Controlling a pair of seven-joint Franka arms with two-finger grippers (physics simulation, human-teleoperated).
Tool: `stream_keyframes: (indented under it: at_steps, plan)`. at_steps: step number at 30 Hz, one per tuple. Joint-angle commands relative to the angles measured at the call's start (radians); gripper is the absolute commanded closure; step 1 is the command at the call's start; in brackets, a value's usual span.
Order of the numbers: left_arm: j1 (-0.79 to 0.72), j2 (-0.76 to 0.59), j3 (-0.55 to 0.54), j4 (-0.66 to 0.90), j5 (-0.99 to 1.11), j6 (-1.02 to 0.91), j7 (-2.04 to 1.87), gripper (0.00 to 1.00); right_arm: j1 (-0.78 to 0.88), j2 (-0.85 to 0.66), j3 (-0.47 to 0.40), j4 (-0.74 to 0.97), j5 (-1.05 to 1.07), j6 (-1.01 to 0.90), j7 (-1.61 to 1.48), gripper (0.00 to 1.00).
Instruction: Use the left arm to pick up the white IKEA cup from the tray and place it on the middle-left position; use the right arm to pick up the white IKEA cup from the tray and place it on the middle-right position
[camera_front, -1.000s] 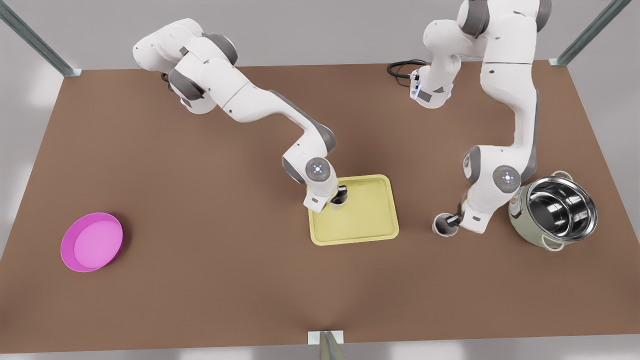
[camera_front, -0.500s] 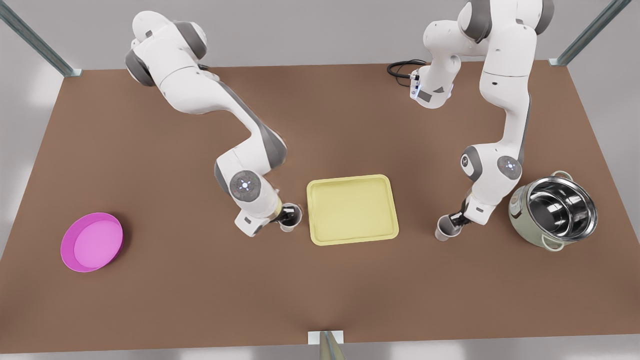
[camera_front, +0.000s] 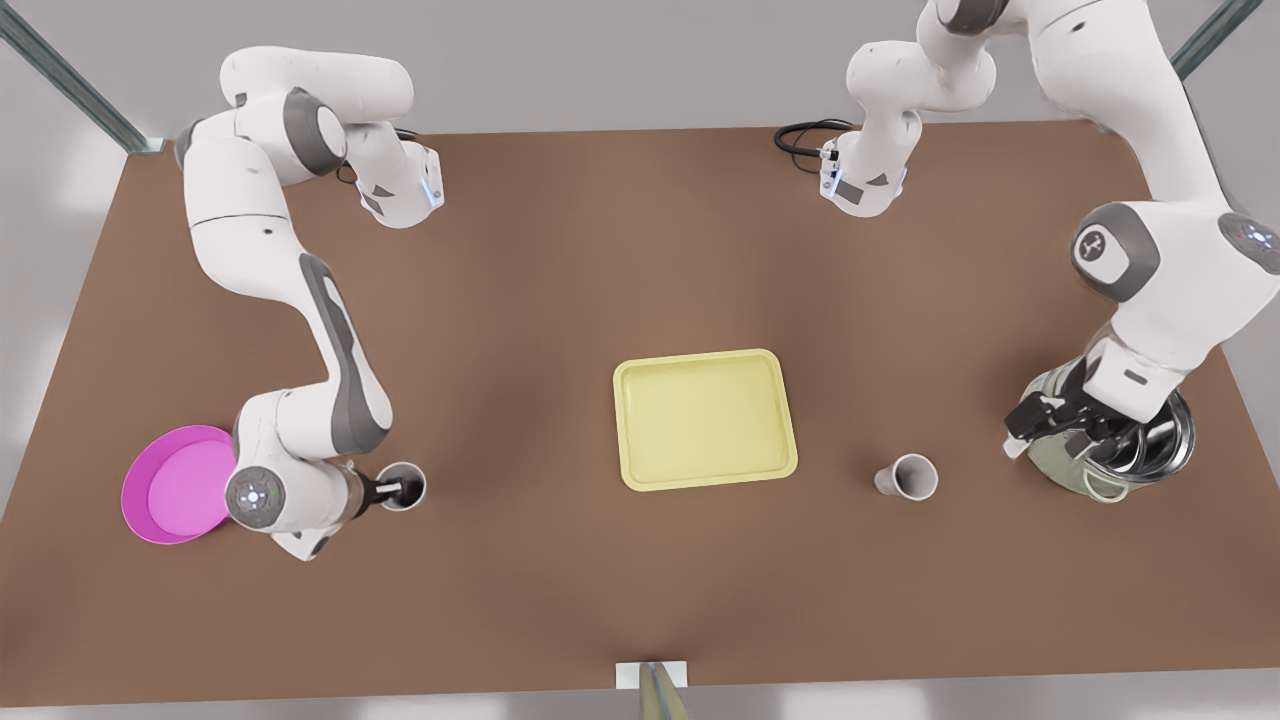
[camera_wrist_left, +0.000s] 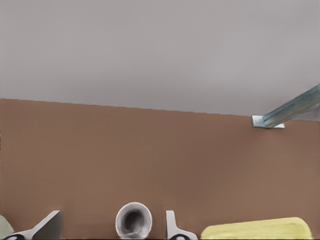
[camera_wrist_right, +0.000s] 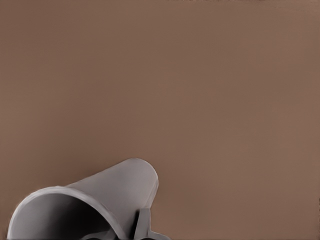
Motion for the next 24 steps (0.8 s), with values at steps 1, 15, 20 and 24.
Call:
stream_keyframes:
  at_steps: [1, 15, 20, 24]
  plan:
    - [-0.005, -0.057, 0.002, -0.068, 0.021, -0.319, -0.098, 0.00, 0.000, 0.010, 0.000, 0.000, -0.068, 0.081, -0.435, 1.00]
    - [-0.011, -0.037, -0.006, -0.062, 0.023, -0.255, -0.102, 0.00, 0.002, 0.066, -0.013, 0.002, -0.074, 0.164, -0.418, 0.70]
    - [-0.033, -0.031, -0.007, -0.058, 0.087, -0.255, -0.104, 0.00, 0.000, 0.066, -0.015, 0.003, -0.071, 0.164, -0.418, 0.63]
    - [-0.034, -0.031, -0.007, -0.058, 0.109, -0.257, -0.101, 0.00, -0.002, 0.058, -0.017, 0.006, -0.071, 0.162, -0.423, 0.58]
